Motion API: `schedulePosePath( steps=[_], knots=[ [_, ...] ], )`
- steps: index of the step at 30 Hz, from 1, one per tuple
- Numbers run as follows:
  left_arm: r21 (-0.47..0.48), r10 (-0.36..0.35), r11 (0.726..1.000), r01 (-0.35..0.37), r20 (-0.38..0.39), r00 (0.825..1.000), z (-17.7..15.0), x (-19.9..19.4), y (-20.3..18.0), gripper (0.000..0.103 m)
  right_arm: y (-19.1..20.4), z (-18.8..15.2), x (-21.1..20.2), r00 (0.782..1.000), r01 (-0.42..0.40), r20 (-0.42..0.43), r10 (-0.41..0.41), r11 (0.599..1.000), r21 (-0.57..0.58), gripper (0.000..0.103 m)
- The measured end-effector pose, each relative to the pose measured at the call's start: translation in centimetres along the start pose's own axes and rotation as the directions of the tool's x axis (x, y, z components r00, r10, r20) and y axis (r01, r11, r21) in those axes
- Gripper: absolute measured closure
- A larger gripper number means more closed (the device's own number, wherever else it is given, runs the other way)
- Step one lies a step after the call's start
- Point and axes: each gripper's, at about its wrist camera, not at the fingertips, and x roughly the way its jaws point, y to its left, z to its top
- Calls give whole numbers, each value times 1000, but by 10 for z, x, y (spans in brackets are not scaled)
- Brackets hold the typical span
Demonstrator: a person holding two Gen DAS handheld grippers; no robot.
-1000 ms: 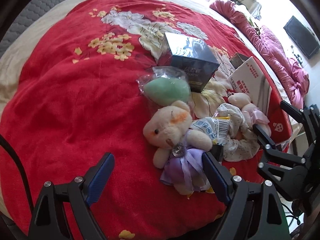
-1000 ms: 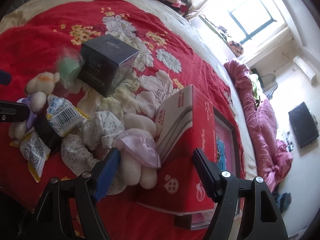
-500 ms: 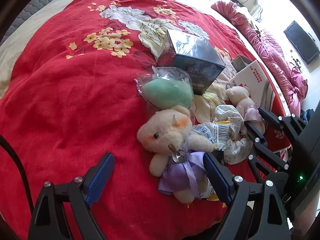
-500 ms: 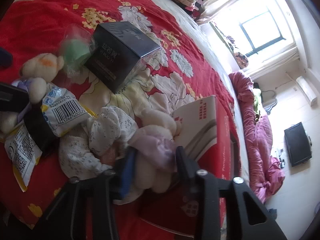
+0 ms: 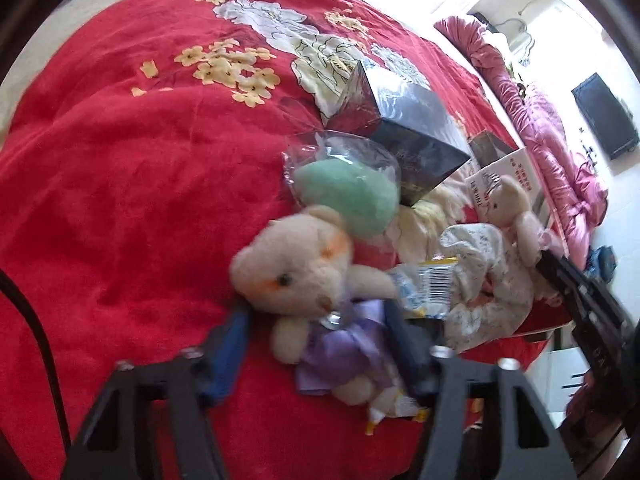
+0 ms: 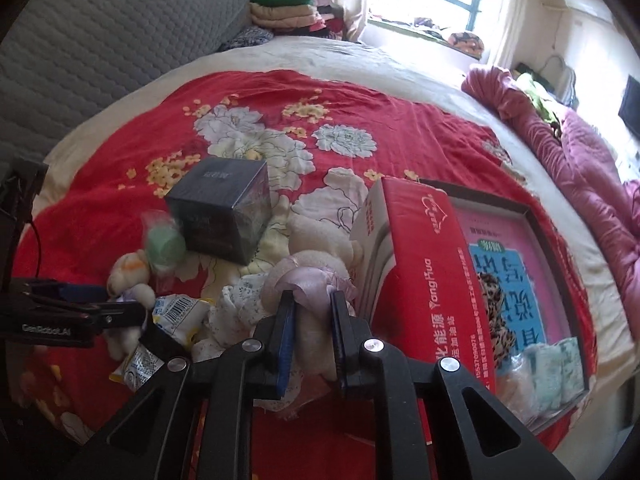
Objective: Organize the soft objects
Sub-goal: 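Grasp the purple-dressed teddy bear with the left tool while the right tool grasps the pink-dressed bear, then carry the purple-dressed bear with the left tool while the right tool carries the pink bear to the tray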
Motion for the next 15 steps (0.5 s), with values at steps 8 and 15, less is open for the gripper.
schedulePosePath(
  steps=[8,15],
  knots=[
    [-2,-48,999,48,0,999,-2,1,2,58,-6,-3,-12,999,-39,19,38,998,49,86],
    [24,-24,999,23,34,999,-9,-14,-2,59,-16,-1,-29,997,-58,53,54,994,89,86]
  ],
)
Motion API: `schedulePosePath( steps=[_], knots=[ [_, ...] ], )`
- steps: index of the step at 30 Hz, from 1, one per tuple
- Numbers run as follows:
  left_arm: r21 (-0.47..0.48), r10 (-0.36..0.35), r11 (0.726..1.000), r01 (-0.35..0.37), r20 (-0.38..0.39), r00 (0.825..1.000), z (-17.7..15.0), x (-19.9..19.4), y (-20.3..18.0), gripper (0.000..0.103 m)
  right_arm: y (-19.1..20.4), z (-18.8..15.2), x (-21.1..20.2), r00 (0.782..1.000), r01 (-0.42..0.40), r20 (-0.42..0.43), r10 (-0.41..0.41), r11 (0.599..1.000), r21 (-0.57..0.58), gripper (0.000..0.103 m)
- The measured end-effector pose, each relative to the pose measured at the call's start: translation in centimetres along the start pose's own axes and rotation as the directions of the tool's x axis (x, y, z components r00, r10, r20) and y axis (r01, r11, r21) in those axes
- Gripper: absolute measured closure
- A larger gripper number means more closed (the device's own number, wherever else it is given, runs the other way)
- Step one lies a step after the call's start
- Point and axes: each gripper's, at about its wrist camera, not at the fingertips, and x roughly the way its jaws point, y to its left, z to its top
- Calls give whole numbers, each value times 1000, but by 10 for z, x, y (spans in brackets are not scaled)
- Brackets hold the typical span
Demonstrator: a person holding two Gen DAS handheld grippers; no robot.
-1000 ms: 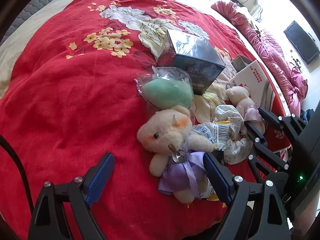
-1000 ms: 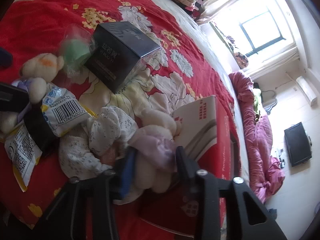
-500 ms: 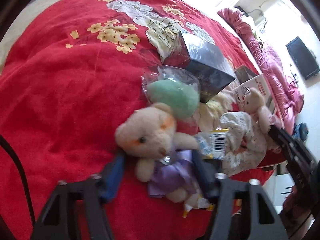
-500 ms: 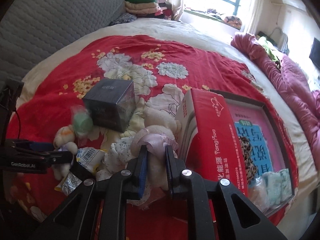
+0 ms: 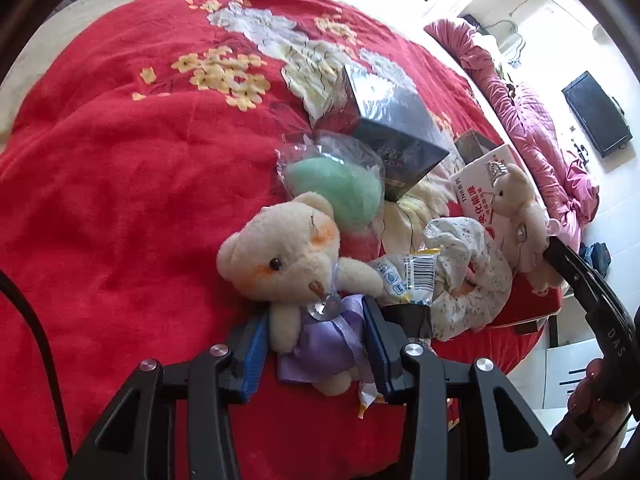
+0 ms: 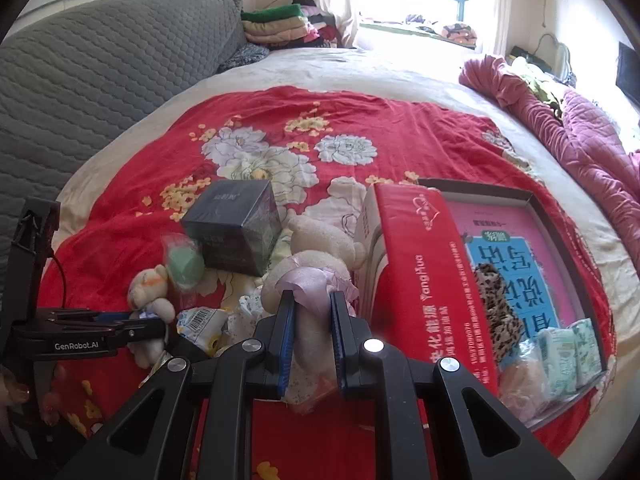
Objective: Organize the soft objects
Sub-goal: 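Carry the purple-dressed bear with the left tool while the right tool carries the pink bear to the tray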
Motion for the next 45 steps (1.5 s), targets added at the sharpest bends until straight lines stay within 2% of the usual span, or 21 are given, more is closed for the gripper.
schedulePosePath(
  steps=[8,22,33,45],
  knots=[
    [29,6,1000,-7,38,999,-5,-23,-5,59,-2,2,-16,999,-29,24,29,999,32,86],
    [164,27,986,-43,98,995,-9,-60,-53,59,4,6,-41,998,-38,54,36,999,29,86],
    [253,30,965,-68,153,988,-10,-85,-109,59,-23,8,-84,990,-31,137,17,994,101,86],
    [356,34,929,-100,186,982,-14,-94,-175,59,-59,1,-124,977,-24,213,-15,983,182,86]
  ],
)
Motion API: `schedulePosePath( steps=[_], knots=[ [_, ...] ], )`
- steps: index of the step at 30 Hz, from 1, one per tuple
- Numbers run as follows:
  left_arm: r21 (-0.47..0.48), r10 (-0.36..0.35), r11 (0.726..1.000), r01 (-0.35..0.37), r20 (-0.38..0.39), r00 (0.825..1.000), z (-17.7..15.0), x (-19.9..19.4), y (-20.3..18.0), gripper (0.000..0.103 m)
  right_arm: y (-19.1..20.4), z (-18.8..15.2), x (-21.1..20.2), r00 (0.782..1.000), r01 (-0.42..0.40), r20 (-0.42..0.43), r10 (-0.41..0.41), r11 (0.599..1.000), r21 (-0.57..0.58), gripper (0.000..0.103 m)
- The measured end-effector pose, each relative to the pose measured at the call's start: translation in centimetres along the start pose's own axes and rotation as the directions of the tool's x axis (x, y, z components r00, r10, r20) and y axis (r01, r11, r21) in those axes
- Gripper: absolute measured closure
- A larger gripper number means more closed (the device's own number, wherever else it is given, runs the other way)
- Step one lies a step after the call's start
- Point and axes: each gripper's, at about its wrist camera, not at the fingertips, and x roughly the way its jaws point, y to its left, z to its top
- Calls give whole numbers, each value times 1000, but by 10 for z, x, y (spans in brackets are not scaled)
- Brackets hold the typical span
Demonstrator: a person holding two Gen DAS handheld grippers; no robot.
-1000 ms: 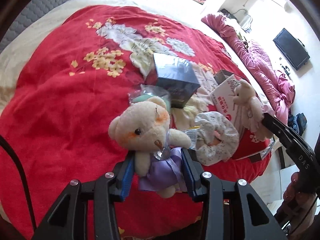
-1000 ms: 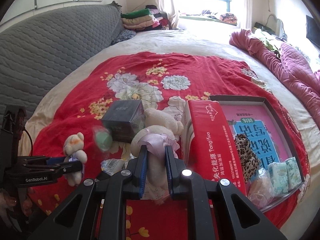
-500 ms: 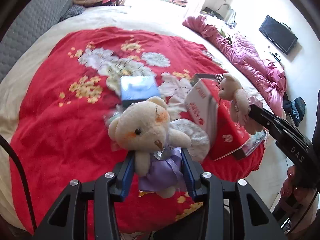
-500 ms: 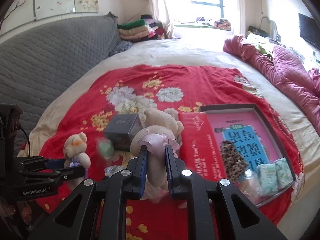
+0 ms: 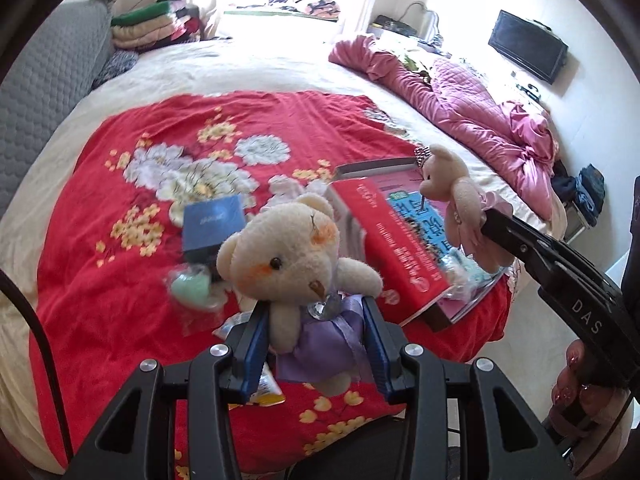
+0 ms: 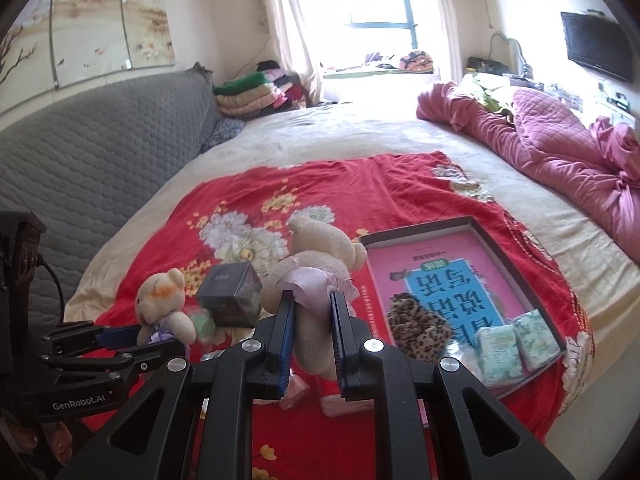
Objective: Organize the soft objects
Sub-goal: 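Carry the purple-dressed bear with the left tool while the right tool carries the pink bear to the tray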
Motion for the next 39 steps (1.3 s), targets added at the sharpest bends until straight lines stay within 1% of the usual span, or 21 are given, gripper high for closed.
schedulePosePath(
  steps=[8,17,20,26,32,36,39],
  knots=[
    [60,7,998,-9,20,1000,13,-5,-36,59,-26,5,-29,998,28,53,-30,998,48,86],
    [127,7,992,-9,18,1000,24,2,-76,59,-63,5,-54,993,68,90,-79,990,126,86],
    [143,-5,990,2,19,1000,23,6,-89,59,-77,2,-62,990,79,103,-95,986,148,86],
    [184,-15,983,14,2,1000,24,18,-113,59,-108,-4,-76,982,118,119,-143,973,197,86],
    [221,-28,975,30,-13,1000,29,33,-135,59,-128,-8,-86,973,159,128,-192,960,230,86],
    [239,-37,970,41,-23,999,33,45,-146,59,-138,-12,-90,966,174,143,-214,953,250,86],
    [239,-43,970,50,-35,998,36,55,-152,59,-143,-14,-88,967,170,140,-211,951,257,86]
  ],
)
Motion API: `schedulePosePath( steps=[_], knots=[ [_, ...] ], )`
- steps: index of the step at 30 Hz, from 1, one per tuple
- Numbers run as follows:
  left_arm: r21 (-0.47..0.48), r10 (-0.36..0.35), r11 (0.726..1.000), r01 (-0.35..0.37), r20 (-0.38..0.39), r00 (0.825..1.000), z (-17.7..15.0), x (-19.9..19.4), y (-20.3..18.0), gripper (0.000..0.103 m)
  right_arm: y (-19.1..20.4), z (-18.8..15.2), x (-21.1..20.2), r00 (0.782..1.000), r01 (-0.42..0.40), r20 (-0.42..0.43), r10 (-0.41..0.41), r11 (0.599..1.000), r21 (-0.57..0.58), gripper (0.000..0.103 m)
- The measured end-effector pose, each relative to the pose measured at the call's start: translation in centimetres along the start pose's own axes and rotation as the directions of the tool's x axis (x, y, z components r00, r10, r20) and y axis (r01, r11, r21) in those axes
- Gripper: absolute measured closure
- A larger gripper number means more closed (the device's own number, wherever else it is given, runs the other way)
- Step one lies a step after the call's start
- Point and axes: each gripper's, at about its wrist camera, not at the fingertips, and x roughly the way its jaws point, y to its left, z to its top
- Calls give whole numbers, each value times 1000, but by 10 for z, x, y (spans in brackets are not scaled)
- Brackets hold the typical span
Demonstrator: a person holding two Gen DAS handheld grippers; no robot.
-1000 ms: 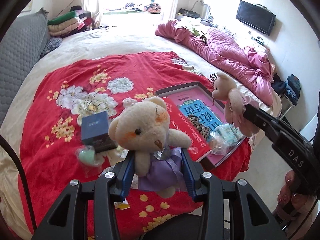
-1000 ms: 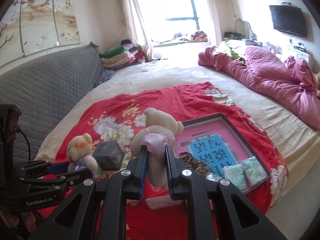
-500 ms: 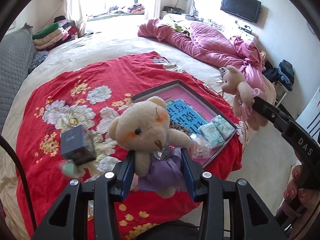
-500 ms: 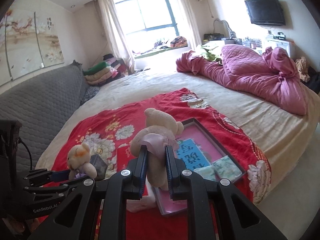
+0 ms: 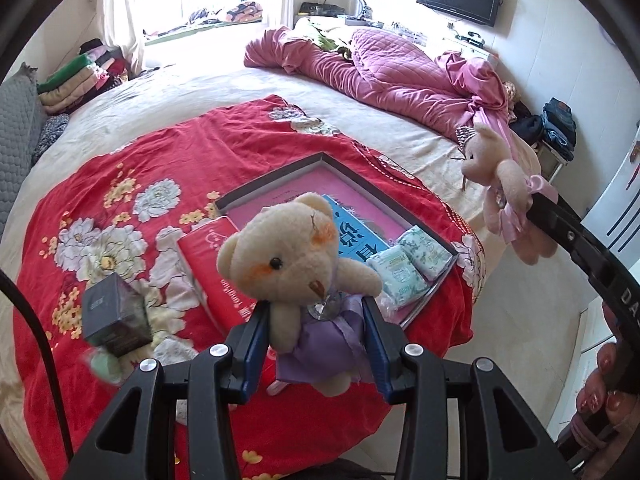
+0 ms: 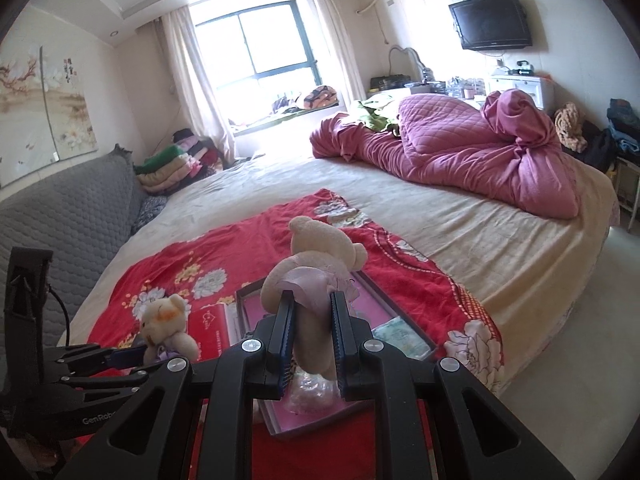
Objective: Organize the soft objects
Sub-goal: 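Carry the purple-dressed bear with the left tool while the right tool carries the pink bear to the tray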
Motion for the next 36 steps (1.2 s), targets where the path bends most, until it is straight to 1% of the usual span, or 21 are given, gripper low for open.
schedulePosePath(
  steps=[8,16,22,26,29,33,36],
  knots=[
    [20,0,1000,1,-21,1000,8,22,-8,59,-8,-5,15,1000,-5,-9,5,1000,9,86],
    [42,-3,999,5,-48,999,18,45,-17,59,-22,-8,25,999,25,-22,-25,1000,11,86],
    [54,-12,998,16,-82,997,25,66,-21,59,-30,-12,32,999,29,-29,-28,999,24,86],
    [56,-19,998,26,-110,994,26,82,-24,59,-33,-15,39,998,31,-47,-30,999,21,86],
    [75,-13,997,22,-126,992,26,92,-27,59,-33,-17,47,997,41,-61,-41,999,5,86],
    [66,-9,998,20,-156,988,26,105,-22,59,-33,-23,61,994,51,-91,-52,999,-15,86],
    [66,-4,998,15,-164,986,26,112,-19,59,-33,-28,71,992,49,-114,-52,998,-26,86]
  ],
)
